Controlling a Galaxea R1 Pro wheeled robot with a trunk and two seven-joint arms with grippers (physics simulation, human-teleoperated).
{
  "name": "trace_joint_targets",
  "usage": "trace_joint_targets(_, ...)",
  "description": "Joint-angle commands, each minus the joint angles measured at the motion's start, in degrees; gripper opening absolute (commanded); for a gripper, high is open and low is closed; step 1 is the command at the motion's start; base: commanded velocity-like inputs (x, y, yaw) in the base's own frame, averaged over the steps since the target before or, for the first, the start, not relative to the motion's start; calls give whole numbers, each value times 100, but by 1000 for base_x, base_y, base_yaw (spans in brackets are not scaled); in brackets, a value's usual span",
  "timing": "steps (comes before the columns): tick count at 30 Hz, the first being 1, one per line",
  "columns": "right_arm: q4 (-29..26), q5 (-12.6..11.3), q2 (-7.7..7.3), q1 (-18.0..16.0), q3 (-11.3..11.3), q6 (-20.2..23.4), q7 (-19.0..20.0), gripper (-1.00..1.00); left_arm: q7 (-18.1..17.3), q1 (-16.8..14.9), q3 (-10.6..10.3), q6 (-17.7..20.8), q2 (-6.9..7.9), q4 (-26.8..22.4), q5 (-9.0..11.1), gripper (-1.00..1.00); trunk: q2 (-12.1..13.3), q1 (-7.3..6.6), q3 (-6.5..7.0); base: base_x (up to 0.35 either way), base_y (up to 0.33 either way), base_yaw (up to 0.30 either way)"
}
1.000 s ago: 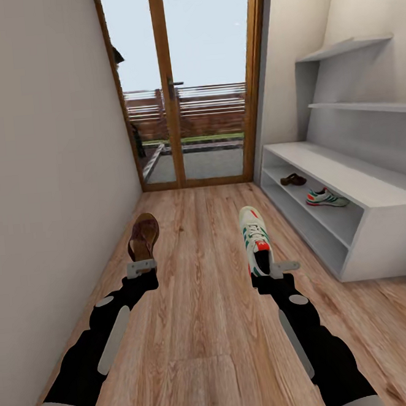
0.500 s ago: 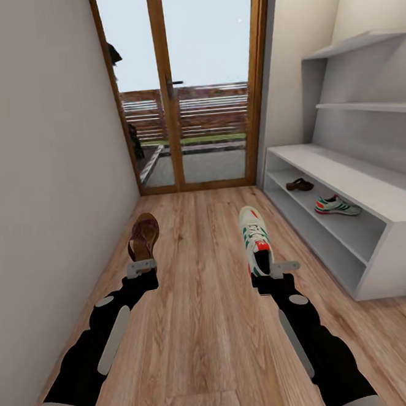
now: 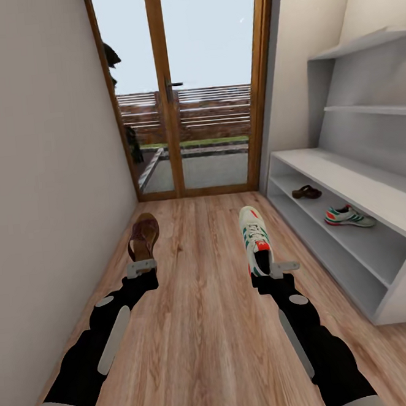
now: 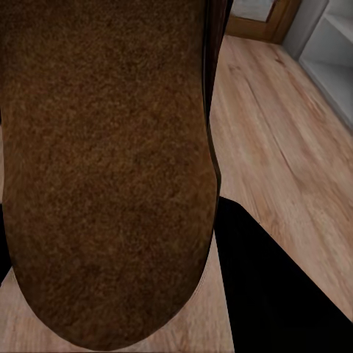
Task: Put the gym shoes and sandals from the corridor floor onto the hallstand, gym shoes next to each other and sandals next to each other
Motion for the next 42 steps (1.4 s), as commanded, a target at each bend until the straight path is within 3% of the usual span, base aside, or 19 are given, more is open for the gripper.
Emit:
trace_joint_targets(1, -8, 5, -1, -3, 9, 33, -31, -100, 34, -3, -13, 27, 6, -9, 40, -100, -2, 2, -5, 345, 0, 0)
trace_joint_targets(27, -8, 5, -1, -3, 9, 35, -31, -100, 34, -3, -13, 29, 6, -9, 41, -100, -2, 2, -5, 344, 49, -2)
trace_joint_targets(42, -8, 5, -1, -3, 9, 34, -31, -100, 34, -3, -13, 28, 6, -3, 47, -100, -2, 2, -5, 319, 149, -222)
